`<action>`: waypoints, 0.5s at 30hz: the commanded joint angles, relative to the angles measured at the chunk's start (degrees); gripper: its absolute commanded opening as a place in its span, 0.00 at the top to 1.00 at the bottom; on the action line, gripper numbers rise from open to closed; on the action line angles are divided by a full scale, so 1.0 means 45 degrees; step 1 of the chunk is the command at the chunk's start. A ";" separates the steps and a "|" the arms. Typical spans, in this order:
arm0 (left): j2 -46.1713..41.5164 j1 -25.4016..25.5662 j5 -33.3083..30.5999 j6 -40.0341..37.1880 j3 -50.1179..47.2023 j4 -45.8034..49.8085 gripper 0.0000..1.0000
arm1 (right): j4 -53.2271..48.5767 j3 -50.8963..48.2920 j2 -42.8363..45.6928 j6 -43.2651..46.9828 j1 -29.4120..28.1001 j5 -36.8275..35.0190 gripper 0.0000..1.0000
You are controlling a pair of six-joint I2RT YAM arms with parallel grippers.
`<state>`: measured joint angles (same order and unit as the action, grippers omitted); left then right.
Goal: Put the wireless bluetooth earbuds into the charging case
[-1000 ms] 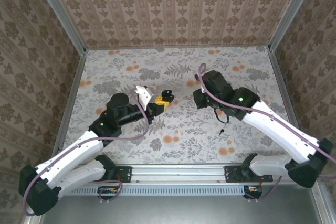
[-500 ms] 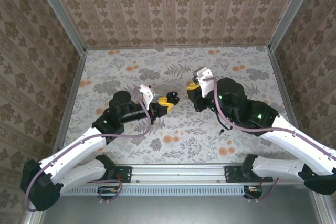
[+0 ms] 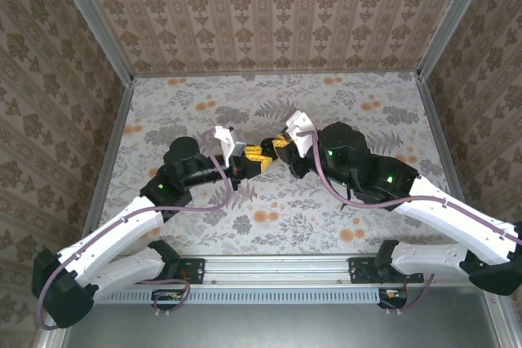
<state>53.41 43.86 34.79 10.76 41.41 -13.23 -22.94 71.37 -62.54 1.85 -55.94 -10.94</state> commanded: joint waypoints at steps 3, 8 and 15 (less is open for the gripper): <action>0.0066 0.0115 0.0690 0.0166 0.0559 -0.0126 1.00 | 0.0222 0.0175 -0.0083 0.0463 -0.0223 0.0204 0.88; 0.0143 0.0127 0.0800 0.0175 0.0605 -0.0135 1.00 | 0.0032 0.0329 -0.0238 0.0730 -0.0303 0.0280 0.88; 0.0163 0.0156 0.0822 0.0126 0.0651 -0.0015 1.00 | -0.0219 0.0525 -0.0398 0.0879 -0.0345 0.0539 0.88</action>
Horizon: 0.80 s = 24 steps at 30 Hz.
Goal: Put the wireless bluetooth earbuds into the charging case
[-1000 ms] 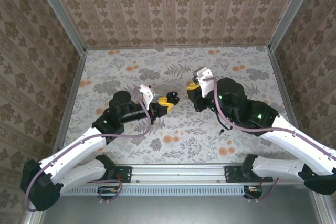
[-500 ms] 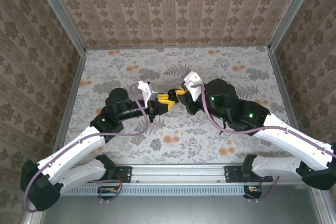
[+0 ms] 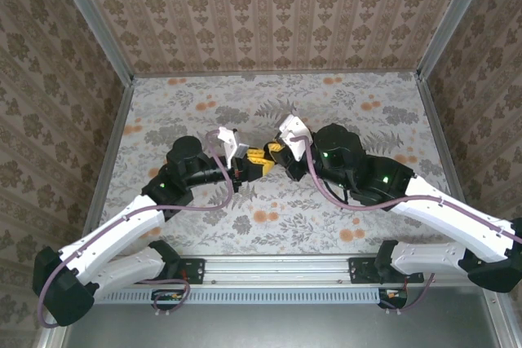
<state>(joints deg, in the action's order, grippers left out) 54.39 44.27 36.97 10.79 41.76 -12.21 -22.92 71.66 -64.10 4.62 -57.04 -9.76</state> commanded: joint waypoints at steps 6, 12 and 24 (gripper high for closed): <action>-0.0090 0.0067 0.0301 0.0098 0.0594 -0.0215 1.00 | -0.0857 0.0699 -0.0201 0.0475 -0.0094 0.0618 0.88; -0.0170 0.0083 0.0361 -0.0159 0.0549 0.0089 1.00 | -0.2246 0.1347 -0.0464 0.0481 -0.0079 0.0760 0.88; -0.0348 0.0121 0.0500 -0.0463 0.0322 0.0053 1.00 | -0.3532 0.2322 -0.0725 0.0594 -0.0079 0.0834 0.88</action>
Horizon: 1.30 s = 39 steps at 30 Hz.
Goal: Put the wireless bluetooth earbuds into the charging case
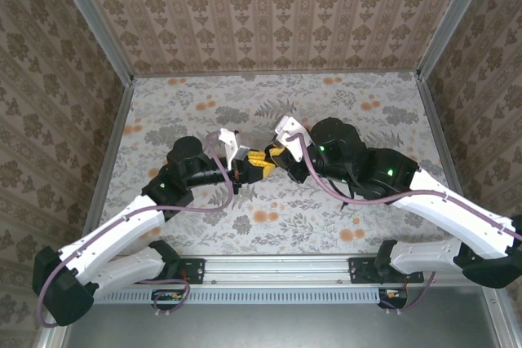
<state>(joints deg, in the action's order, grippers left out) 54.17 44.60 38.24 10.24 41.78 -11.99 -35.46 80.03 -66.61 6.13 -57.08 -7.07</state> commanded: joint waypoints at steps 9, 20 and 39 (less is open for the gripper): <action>-0.0426 0.0107 0.0135 -0.0356 0.0323 0.0045 1.00 | -0.0869 0.0483 -0.0568 0.0069 -0.0071 0.0992 0.88; -0.0540 0.0178 -0.0029 -0.0420 0.0232 0.0070 1.00 | -0.0767 0.0500 -0.0536 -0.0573 -0.0070 0.0882 0.65; -0.0104 0.0226 -0.1126 -0.0670 -0.0803 -0.1711 1.00 | -0.0953 0.1246 0.0973 -0.5433 0.2624 0.2245 0.38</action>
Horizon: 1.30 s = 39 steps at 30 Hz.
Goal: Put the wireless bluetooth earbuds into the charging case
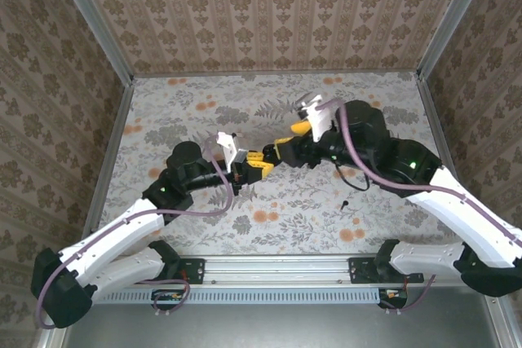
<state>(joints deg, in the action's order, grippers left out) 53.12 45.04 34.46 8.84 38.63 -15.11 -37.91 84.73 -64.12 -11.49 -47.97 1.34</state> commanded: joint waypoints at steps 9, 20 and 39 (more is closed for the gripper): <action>0.1460 0.1100 -0.1011 -0.0666 0.0301 -0.1484 1.00 | -0.4031 -0.1282 0.0213 -0.4112 0.4021 0.0542 0.35; 0.3352 0.1730 -0.1703 -0.2661 0.0838 -0.2250 1.00 | -0.3921 -0.6033 -0.0209 -0.5568 0.6806 0.0983 0.36; 0.4150 0.3054 -0.2698 -0.3156 0.1207 -0.2432 1.00 | 0.0314 -1.0093 -0.2873 -0.5353 0.8370 0.1830 0.42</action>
<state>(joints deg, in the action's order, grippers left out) 71.96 57.34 24.97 -3.97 42.98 -24.75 -38.39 39.35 -75.66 -37.87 -10.68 8.36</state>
